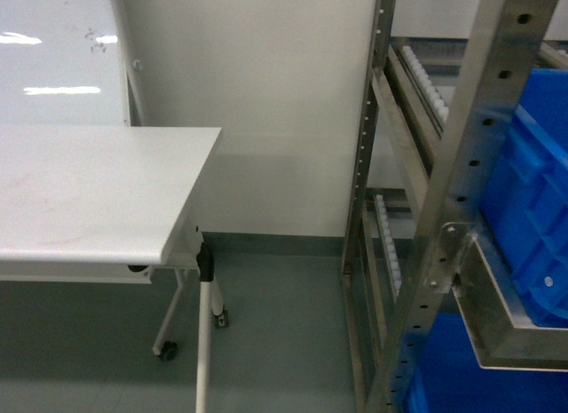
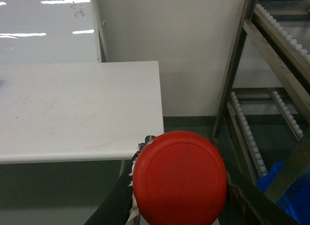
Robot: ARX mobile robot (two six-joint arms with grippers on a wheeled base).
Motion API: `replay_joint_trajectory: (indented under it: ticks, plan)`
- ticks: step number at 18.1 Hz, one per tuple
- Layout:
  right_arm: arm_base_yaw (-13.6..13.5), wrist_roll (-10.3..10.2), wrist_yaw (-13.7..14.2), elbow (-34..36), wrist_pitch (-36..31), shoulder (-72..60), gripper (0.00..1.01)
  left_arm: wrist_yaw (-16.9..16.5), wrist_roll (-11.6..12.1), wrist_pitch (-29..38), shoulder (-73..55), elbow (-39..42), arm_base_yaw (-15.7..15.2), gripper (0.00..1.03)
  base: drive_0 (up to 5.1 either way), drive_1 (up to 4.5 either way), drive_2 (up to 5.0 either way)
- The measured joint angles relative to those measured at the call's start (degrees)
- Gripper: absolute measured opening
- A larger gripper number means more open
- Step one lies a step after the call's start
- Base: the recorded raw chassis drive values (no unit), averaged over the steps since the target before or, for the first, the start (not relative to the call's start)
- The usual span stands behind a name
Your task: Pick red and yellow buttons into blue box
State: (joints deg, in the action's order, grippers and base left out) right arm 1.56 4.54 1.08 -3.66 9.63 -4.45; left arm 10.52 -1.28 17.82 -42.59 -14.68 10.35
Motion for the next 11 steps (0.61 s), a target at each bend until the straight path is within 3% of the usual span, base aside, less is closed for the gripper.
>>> replay_joint_trajectory:
  ticks: [11]
  plan:
    - [0.0,0.0,0.0,0.0,0.0,0.0,0.38,0.0,0.0,0.0,0.0,0.0,0.0,0.31,5.0,-2.37,-2.4]
